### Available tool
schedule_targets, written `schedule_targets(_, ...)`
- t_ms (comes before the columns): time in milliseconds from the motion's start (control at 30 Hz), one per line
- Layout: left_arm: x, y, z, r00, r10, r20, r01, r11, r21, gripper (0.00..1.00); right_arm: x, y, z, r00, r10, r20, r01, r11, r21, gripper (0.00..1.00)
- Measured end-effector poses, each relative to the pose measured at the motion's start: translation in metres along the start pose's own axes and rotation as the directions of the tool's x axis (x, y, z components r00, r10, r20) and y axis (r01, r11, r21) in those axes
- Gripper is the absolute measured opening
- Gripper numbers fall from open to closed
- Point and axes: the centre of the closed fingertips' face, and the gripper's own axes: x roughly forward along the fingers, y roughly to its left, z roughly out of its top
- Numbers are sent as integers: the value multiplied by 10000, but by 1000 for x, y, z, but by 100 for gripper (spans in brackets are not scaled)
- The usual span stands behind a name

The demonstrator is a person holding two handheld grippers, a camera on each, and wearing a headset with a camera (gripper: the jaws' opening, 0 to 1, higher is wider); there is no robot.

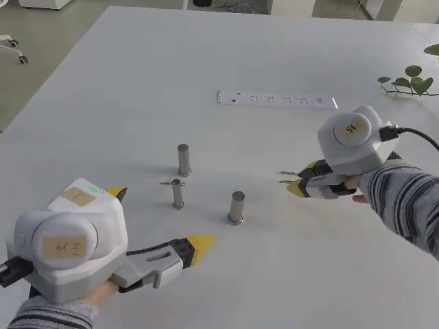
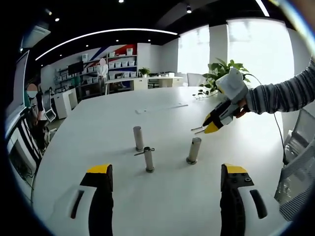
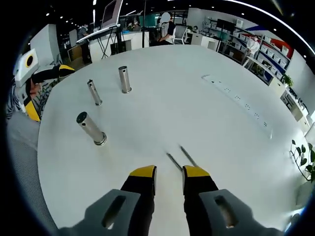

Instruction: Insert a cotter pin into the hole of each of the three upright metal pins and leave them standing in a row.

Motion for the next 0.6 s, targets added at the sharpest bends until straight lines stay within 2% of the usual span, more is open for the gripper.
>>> schedule_targets(67,0,0,-2,10000,9,-65,-10,10000,-21,89,8,-14,3,9998,41,-186,-47,9994,-354,13)
schedule_targets(367,1,2,-7,9999,57,-134,-59,9999,-129,88,12,-15,-12,9931,473,-1071,-554,9957,-741,12)
schedule_targets(467,1,3,-8,9998,76,-157,-78,9999,-148,88,15,-18,-14,9911,553,-1211,-665,9937,-905,8)
schedule_targets(600,0,3,-8,9998,26,-198,-29,9999,-145,86,14,-15,-13,9887,787,-1277,-898,9924,-837,6)
